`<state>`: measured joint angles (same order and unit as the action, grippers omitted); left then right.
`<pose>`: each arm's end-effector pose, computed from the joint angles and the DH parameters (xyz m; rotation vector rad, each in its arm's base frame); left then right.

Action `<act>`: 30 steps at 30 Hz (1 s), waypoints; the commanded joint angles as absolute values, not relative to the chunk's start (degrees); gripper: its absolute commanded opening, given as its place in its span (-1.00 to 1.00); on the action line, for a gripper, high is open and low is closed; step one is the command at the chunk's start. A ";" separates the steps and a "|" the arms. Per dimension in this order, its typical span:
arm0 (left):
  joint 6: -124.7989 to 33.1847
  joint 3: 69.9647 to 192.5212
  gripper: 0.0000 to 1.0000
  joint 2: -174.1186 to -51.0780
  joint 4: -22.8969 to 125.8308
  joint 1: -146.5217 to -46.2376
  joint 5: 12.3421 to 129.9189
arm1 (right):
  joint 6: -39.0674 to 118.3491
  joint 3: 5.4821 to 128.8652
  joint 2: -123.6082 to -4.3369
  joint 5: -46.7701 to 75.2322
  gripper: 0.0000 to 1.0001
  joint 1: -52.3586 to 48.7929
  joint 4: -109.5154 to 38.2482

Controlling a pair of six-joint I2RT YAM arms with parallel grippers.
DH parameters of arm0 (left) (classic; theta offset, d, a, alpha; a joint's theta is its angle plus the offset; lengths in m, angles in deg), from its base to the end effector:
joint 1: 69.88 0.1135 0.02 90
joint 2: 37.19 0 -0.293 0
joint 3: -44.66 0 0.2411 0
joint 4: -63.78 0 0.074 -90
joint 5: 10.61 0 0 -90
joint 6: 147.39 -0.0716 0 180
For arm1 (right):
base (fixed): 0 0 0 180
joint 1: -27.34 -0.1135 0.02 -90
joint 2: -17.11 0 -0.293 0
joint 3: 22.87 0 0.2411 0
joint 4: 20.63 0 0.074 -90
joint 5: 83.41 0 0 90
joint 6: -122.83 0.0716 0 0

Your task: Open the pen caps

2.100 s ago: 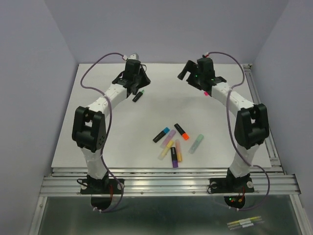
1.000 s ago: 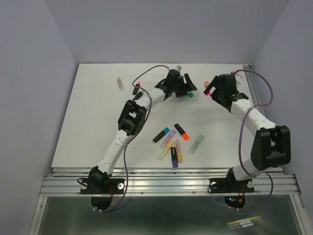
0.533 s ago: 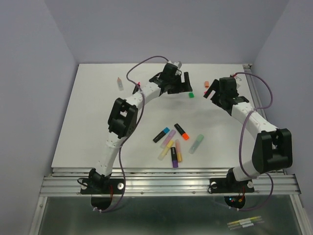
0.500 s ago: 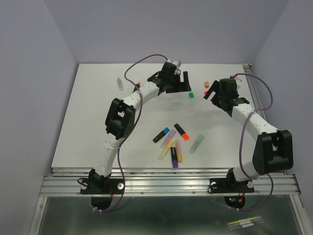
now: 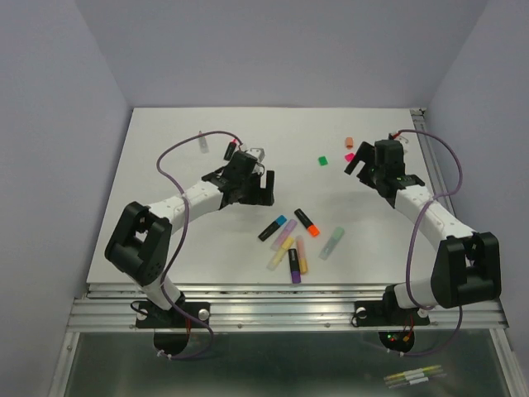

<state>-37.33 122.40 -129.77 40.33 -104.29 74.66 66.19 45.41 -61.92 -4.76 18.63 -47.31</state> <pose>0.3104 -0.2198 0.2544 0.3339 2.2826 -0.5962 0.3141 0.0339 0.2685 0.5785 2.1387 0.1871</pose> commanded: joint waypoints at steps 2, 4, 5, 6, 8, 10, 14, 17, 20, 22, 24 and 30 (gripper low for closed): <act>-37.17 115.33 0.98 -124.74 40.66 -104.86 76.67 | 62.62 43.83 -61.90 -1.76 1.00 18.82 -44.70; -38.22 114.45 0.98 -124.03 40.58 -105.65 77.02 | 62.27 44.53 -63.13 -1.76 1.00 18.91 -45.14; -38.40 113.92 0.98 -123.77 40.66 -105.83 77.37 | 62.36 44.80 -63.40 -1.76 1.00 18.91 -45.41; -38.84 113.74 0.98 -123.76 40.58 -106.35 77.11 | 62.18 44.98 -63.57 -1.76 1.00 18.91 -45.76; -39.02 113.57 0.98 -124.11 40.75 -107.14 76.76 | 62.09 44.80 -63.66 -1.58 1.00 18.91 -45.59; -39.37 113.83 0.98 -124.73 40.66 -108.11 77.28 | 62.09 44.71 -63.66 -1.58 1.00 18.82 -45.67; -40.07 114.62 0.98 -126.57 40.14 -108.64 77.63 | 61.83 44.71 -63.58 -1.41 1.00 18.91 -45.67; -40.51 114.45 0.98 -127.01 40.22 -108.81 77.55 | 61.83 44.71 -63.75 -1.32 1.00 18.91 -45.67; -41.21 115.06 0.98 -128.68 40.31 -109.51 77.02 | 61.92 44.89 -64.19 -0.88 1.00 18.91 -45.67; -41.65 115.41 0.98 -129.39 40.31 -110.48 76.67 | 61.83 44.89 -64.45 -0.71 1.00 18.91 -45.85; -42.36 115.67 0.98 -130.35 40.14 -111.80 77.46 | 61.83 44.71 -64.37 -0.79 1.00 18.91 -45.94; -42.18 115.59 0.96 -132.20 40.14 -112.24 78.95 | 61.92 44.19 -64.10 -0.44 1.00 18.91 -45.59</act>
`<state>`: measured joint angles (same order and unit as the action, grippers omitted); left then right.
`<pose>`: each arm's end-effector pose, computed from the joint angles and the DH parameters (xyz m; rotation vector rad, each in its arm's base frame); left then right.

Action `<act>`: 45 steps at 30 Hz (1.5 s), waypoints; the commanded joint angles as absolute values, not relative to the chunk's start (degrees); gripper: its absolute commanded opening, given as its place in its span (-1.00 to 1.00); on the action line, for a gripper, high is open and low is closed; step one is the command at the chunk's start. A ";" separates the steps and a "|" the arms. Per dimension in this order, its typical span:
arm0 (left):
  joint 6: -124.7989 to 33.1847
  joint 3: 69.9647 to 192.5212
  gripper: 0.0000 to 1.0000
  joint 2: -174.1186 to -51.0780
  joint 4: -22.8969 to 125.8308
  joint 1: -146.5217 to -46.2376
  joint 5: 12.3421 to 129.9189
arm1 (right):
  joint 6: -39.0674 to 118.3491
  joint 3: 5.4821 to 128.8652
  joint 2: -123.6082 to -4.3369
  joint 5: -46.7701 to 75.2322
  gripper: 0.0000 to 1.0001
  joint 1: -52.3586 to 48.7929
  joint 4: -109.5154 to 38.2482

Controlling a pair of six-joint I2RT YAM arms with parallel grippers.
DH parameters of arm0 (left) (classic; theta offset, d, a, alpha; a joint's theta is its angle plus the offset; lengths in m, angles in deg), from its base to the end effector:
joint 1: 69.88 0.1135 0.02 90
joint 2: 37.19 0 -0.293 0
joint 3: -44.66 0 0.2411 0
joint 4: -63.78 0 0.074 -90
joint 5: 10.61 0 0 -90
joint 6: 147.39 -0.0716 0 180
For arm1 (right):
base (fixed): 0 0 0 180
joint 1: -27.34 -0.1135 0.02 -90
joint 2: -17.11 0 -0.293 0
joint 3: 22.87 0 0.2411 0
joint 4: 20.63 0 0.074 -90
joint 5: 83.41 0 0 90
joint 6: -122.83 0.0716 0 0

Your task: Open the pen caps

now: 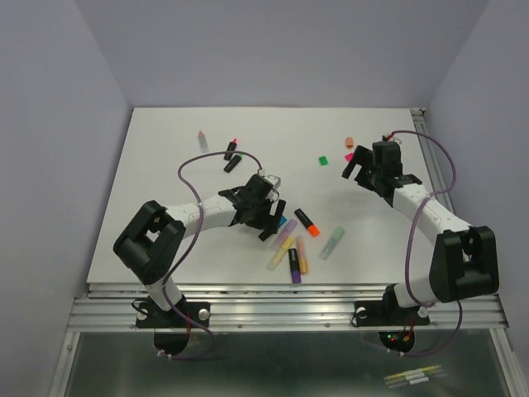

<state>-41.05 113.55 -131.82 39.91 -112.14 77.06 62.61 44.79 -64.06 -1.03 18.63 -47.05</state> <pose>0.2609 -0.2410 0.1900 0.5792 2.4333 -0.4946 0.3184 0.0392 0.2537 0.4839 2.2164 0.2065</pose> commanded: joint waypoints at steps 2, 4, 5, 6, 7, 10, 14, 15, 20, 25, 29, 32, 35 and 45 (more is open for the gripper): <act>-41.92 115.68 0.93 -133.42 40.05 -112.24 78.95 | 61.83 44.10 -64.10 -0.35 1.00 18.91 -45.59; -41.83 115.76 0.88 -134.13 40.05 -112.24 78.95 | 61.83 44.01 -64.10 -0.09 1.00 18.91 -45.59; -41.74 115.85 0.86 -134.57 40.05 -112.24 78.95 | 61.83 44.01 -64.10 -0.09 1.00 18.91 -45.59; -41.74 116.03 0.84 -135.27 40.05 -112.24 78.95 | 61.83 44.01 -64.10 -0.18 1.00 18.91 -45.50; -41.83 116.11 0.82 -135.54 39.70 -112.24 78.95 | 61.74 43.92 -64.10 -0.09 1.00 18.91 -45.58; -42.09 116.03 0.80 -135.72 39.26 -112.77 78.95 | 61.74 43.92 -64.19 -0.09 1.00 18.91 -45.50; -41.74 115.15 0.77 -135.01 38.73 -113.74 82.02 | 61.74 43.92 -64.37 0.09 1.00 18.91 -45.32; -41.39 115.15 0.71 -135.19 38.38 -113.82 82.38 | 61.83 44.01 -64.45 0.09 1.00 18.91 -45.32; -41.04 115.76 0.45 -137.91 36.18 -115.14 84.22 | 61.92 43.84 -64.63 0.52 1.00 18.82 -45.06; -40.34 114.71 0.18 -138.88 36.53 -116.11 84.05 | 62.18 43.74 -65.24 0.44 1.00 18.91 -44.79; -40.07 114.09 -0.05 -139.14 37.15 -116.11 83.17 | 62.18 43.75 -65.51 0.53 1.00 18.82 -44.97; -39.90 113.39 -0.25 -139.32 38.02 -116.11 81.95 | 62.27 43.83 -65.33 0.44 1.00 18.91 -45.06; -39.72 112.34 -0.52 -139.58 39.60 -116.20 77.13 | 62.09 43.92 -65.16 0.26 1.00 18.82 -45.14; -38.67 117.41 -1.00 -135.11 40.14 -115.23 85.70 | 60.15 41.91 -63.58 23.56 1.00 18.91 -37.18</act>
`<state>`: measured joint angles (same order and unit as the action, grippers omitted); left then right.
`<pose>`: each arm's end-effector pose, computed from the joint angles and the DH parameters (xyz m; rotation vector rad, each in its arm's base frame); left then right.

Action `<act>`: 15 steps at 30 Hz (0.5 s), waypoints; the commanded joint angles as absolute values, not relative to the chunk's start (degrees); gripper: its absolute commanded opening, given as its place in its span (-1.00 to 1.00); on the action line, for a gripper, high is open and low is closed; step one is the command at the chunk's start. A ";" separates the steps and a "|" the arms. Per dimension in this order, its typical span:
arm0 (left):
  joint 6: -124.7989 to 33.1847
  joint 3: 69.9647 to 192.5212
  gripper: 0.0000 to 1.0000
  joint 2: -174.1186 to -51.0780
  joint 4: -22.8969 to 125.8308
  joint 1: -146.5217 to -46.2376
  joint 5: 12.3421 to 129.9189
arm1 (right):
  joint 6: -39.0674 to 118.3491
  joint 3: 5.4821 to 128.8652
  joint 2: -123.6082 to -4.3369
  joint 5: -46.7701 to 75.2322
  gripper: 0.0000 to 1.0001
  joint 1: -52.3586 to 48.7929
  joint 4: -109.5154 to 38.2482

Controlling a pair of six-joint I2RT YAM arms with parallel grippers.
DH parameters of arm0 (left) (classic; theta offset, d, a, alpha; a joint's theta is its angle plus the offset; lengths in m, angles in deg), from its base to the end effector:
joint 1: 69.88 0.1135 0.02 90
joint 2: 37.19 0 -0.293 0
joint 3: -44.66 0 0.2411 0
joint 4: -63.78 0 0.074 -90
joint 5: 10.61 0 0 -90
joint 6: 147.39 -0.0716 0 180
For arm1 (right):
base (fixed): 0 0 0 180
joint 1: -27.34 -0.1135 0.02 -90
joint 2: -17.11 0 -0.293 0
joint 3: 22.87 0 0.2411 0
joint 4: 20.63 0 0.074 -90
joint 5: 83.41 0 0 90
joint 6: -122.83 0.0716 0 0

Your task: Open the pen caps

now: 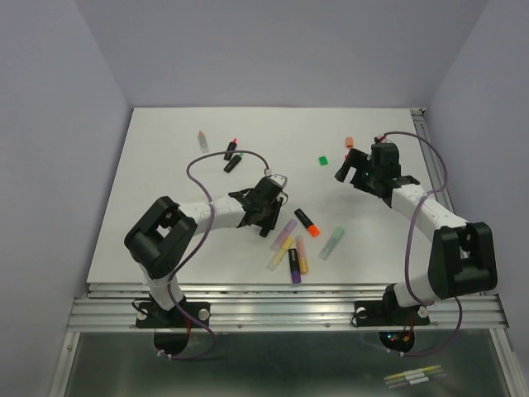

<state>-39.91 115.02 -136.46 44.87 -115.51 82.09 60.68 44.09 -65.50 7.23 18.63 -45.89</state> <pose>0.2653 -0.2664 0.1783 0.5751 2.3857 -0.4460 0.3206 0.0499 0.2437 0.3780 2.2777 0.3430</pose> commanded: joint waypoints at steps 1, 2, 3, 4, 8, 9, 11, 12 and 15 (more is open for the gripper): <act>-38.67 118.56 -1.00 -134.67 39.96 -115.06 86.24 | 61.12 41.47 -63.58 27.47 1.00 18.91 -35.58; -38.75 119.62 -1.00 -134.14 39.78 -114.97 87.03 | 62.35 41.11 -63.75 31.08 1.00 18.73 -32.69; -39.36 121.11 -1.00 -133.09 39.78 -114.97 88.00 | 63.49 41.02 -64.36 34.33 1.00 18.73 -29.36; -39.89 121.73 -1.00 -132.38 39.96 -114.97 88.44 | 65.41 41.02 -64.54 38.89 1.00 18.47 -27.93; -41.48 123.93 -1.00 -129.75 40.57 -114.97 90.90 | 66.14 43.91 -64.63 34.47 1.00 11.89 -25.36; -41.57 124.46 -1.00 -128.96 40.66 -114.97 90.73 | 66.14 44.88 -64.89 32.89 1.00 10.66 -26.24; -41.66 124.64 -1.00 -128.16 41.27 -114.97 90.38 | 68.06 47.07 -66.20 29.54 1.00 7.76 -26.16; -41.57 124.64 -1.00 -127.38 41.63 -114.97 89.94 | 70.59 47.78 -66.65 25.61 1.00 6.87 -25.47; -41.57 124.90 -1.00 -126.58 42.42 -114.97 88.89 | 72.90 49.98 -68.23 19.96 1.00 2.13 -23.45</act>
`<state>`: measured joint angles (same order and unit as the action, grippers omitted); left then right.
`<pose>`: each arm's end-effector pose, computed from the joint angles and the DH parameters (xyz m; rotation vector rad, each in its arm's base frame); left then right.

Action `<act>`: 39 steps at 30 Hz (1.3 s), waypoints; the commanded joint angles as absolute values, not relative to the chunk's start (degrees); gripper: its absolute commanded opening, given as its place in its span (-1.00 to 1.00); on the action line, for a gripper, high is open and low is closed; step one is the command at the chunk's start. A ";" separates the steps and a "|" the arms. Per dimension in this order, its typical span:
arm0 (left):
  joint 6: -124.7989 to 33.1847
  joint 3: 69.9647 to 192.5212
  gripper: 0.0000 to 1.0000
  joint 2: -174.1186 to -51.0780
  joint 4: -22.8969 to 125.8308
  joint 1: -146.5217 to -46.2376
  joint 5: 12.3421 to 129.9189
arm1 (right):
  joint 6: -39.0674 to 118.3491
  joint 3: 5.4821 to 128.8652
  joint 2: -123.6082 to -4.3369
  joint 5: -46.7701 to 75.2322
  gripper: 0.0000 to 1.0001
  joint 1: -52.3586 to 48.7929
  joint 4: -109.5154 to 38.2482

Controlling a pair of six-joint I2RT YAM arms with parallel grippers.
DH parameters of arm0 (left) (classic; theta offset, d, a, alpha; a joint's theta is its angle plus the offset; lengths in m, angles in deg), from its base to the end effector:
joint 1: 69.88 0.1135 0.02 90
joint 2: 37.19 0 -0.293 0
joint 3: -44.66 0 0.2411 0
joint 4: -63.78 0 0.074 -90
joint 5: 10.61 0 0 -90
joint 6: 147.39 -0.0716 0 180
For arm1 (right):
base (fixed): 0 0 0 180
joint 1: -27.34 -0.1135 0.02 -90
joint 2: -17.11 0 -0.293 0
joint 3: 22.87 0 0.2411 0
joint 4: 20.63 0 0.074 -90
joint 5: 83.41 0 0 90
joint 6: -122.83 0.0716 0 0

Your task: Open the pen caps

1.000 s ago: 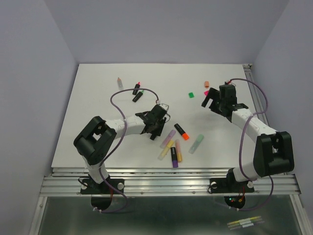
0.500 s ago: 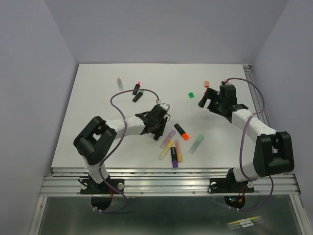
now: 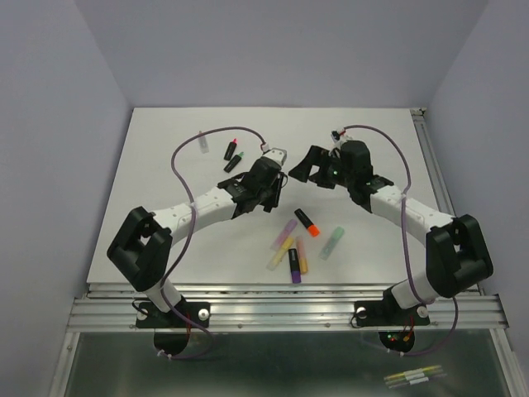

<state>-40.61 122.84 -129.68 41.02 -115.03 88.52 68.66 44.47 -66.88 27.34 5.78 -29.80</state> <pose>0.2773 -0.2627 0.2594 0.4624 2.1927 -0.4202 0.3136 0.1512 0.2744 0.0219 2.1367 0.9801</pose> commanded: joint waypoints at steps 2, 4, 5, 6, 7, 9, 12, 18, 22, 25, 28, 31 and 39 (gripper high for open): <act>-41.39 125.17 -1.00 -126.32 42.24 -114.97 88.88 | 74.39 51.30 -69.80 16.53 0.98 -0.68 -23.00; -41.39 125.08 -1.00 -125.61 42.59 -114.97 88.53 | 76.15 53.23 -71.04 15.82 0.93 -1.57 -23.17; -41.22 124.91 -1.00 -125.09 42.68 -114.97 88.01 | 76.42 53.67 -71.83 15.91 0.92 -1.83 -22.65; -41.30 124.90 -1.00 -125.00 42.77 -114.97 87.74 | 76.86 54.37 -72.27 15.65 0.88 -2.18 -22.65; -41.22 124.90 -1.00 -124.82 42.77 -114.97 87.83 | 77.03 54.64 -72.54 15.47 0.84 -2.36 -22.56; -41.13 124.82 -1.00 -124.38 43.03 -114.97 87.31 | 77.39 55.34 -73.67 15.20 0.81 -2.63 -23.08; -40.95 124.73 -1.00 -123.85 43.30 -114.97 87.30 | 77.74 56.40 -74.82 15.11 0.72 -3.15 -24.31; -40.78 124.73 -1.00 -123.33 43.56 -114.97 87.74 | 79.32 56.75 -75.88 16.08 0.58 -3.86 -25.98; -40.34 125.25 -1.00 -123.41 43.83 -114.97 87.83 | 79.76 56.84 -76.76 16.96 0.51 -4.38 -27.13; -40.42 125.69 -1.00 -123.85 44.18 -114.97 88.09 | 80.28 56.75 -77.37 18.10 0.38 -4.74 -26.87; -40.42 126.48 -1.00 -124.29 44.18 -114.97 88.27 | 80.20 57.10 -77.99 18.72 0.26 -5.00 -27.21; -40.42 127.10 -1.00 -124.64 44.26 -114.97 88.53 | 80.29 57.28 -78.34 18.54 0.12 -5.26 -27.83; -39.55 126.67 -1.00 -124.64 44.53 -115.06 88.27 | 79.32 58.07 -78.87 16.88 -0.79 -5.26 -27.92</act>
